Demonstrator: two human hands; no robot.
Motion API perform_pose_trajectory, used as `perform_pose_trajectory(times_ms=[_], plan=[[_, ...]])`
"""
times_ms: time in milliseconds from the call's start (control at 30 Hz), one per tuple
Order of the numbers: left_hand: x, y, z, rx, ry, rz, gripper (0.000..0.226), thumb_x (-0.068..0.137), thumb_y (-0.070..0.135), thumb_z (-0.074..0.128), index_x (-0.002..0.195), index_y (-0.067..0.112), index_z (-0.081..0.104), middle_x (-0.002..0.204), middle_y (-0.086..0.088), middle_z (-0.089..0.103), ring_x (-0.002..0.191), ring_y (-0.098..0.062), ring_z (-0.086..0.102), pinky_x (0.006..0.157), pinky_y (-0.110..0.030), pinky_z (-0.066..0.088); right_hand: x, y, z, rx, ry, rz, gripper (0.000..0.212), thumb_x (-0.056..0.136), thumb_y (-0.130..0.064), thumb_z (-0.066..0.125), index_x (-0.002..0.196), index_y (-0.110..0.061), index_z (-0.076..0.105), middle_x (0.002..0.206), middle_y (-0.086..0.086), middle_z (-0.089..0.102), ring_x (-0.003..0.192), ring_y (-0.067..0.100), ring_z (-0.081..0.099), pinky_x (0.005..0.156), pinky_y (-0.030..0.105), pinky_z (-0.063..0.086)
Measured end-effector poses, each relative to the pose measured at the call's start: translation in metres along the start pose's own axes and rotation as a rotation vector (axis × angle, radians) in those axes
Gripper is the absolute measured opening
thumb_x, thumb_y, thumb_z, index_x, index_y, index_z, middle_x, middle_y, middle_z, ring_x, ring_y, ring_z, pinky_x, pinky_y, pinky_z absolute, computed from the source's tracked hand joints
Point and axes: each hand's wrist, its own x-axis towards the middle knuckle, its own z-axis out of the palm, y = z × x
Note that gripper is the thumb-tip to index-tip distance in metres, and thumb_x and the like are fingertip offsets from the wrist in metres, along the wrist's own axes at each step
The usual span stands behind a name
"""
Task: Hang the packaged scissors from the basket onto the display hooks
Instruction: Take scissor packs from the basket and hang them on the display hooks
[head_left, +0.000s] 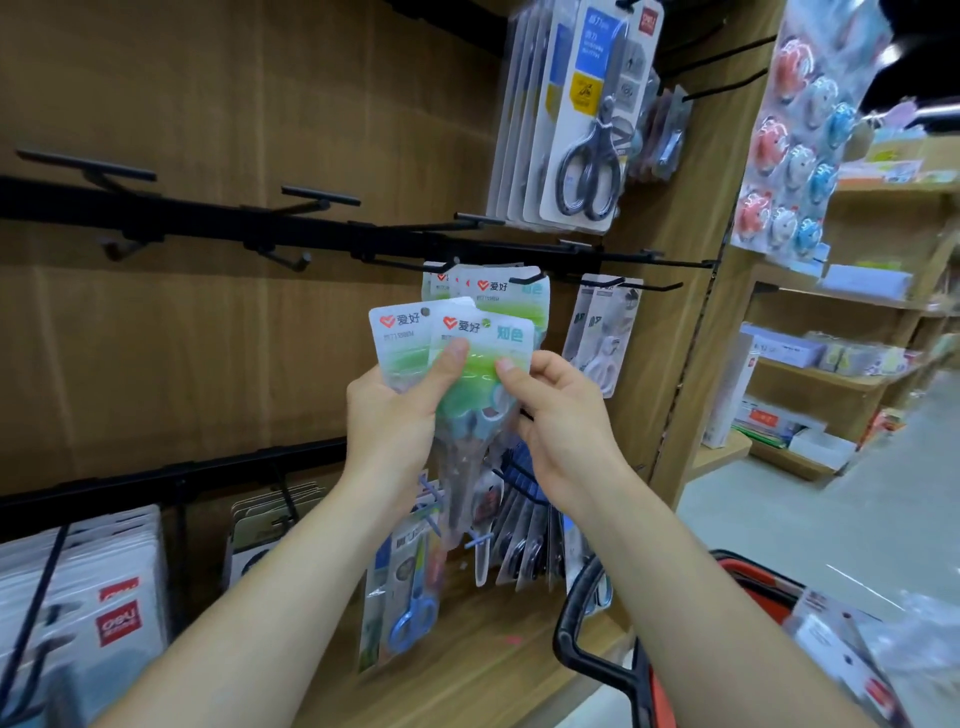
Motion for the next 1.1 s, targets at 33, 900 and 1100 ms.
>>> perform_pose_trajectory(times_ms=[33,900,1100], plan=[[0.001,0.000,-0.001,-0.006,0.003,-0.016,0.013,0.096,0.027,0.070,0.108,0.023,0.073,0.102,0.007,0.080,0.095,-0.012,0.077,0.076,-0.025,0.061,0.001,-0.002,-0.001,0.014,0.025,0.006,0.005,0.100,-0.010,0.063,0.101,-0.008,0.068,0.106,0.010,0.079,0.099,0.026,0.076,0.085,0.039,0.062],[0.012,-0.014,-0.015,0.072,0.225,0.067,0.013,0.102,0.014,0.063,0.105,0.026,0.068,0.101,0.011,0.078,0.094,-0.005,0.075,0.084,-0.029,0.061,0.067,-0.026,-0.016,-0.128,0.292,-0.037,0.005,0.097,-0.013,0.070,0.101,-0.012,0.073,0.106,0.005,0.078,0.098,0.021,0.076,0.088,0.045,0.063],[0.016,-0.017,-0.030,0.096,0.240,0.053,0.013,0.101,0.015,0.065,0.103,0.028,0.068,0.096,0.015,0.078,0.092,-0.004,0.076,0.081,-0.028,0.061,0.067,-0.004,-0.010,-0.406,0.409,-0.239,0.035,0.095,-0.026,0.074,0.125,-0.016,0.060,0.107,-0.007,0.066,0.095,0.004,0.065,0.074,0.017,0.051]])
